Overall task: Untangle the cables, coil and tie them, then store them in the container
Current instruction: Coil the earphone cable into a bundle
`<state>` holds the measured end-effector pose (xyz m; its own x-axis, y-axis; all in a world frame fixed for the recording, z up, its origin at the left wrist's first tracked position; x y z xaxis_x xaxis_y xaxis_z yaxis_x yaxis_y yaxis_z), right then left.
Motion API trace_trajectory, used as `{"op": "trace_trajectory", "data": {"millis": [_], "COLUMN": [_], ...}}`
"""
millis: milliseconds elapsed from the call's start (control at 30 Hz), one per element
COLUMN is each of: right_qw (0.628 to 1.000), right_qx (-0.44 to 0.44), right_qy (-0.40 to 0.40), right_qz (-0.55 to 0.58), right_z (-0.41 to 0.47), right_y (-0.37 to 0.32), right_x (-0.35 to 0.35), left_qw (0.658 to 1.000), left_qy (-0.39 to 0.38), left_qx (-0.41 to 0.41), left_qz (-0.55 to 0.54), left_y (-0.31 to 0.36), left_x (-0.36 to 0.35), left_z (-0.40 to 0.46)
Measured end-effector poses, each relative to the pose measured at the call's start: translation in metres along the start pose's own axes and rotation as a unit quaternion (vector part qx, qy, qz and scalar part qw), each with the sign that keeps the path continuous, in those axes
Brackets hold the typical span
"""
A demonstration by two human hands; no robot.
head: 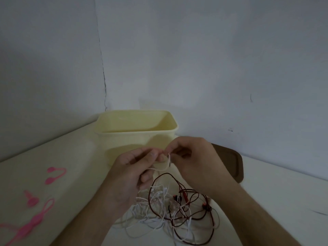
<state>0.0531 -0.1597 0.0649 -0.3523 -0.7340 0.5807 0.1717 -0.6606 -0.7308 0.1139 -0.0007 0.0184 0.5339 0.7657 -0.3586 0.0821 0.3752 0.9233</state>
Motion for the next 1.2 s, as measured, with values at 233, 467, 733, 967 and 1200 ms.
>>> {"op": "trace_trajectory", "data": {"millis": [233, 467, 733, 967, 1200], "right_qw": [0.998, 0.980, 0.996, 0.995, 0.993], "right_qx": [0.023, -0.051, 0.002, 0.026, 0.072], "right_qy": [0.061, -0.066, -0.078, -0.031, -0.033], "right_qz": [0.013, 0.181, -0.037, -0.090, -0.083], "right_z": [-0.004, -0.005, -0.001, 0.001, -0.002], "right_y": [-0.006, -0.009, -0.009, -0.010, -0.012], "right_x": [0.005, -0.004, -0.001, 0.016, 0.006], "left_qw": [0.988, 0.900, 0.938, 0.983, 0.992], "left_qy": [0.032, -0.001, 0.007, -0.010, -0.066], "left_qx": [-0.044, -0.226, -0.151, -0.094, -0.009], "left_qz": [0.146, 0.373, 0.311, 0.158, 0.103], "left_y": [0.003, 0.015, 0.003, 0.011, 0.006], "left_x": [0.001, -0.009, -0.003, -0.003, -0.008], "left_z": [-0.002, -0.009, -0.001, -0.003, -0.006]}}
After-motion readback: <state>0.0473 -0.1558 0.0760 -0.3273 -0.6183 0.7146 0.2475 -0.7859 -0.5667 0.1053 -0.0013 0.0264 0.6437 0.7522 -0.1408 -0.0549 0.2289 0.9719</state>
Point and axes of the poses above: each hand's wrist, its own z-axis towards the middle knuckle, its own x-axis out of the back of the hand, y = z × x, the point moved 5 cm from there along z, towards the middle knuckle, and after that the axes turned 2 degrees about -y, right-handed, at the moved point
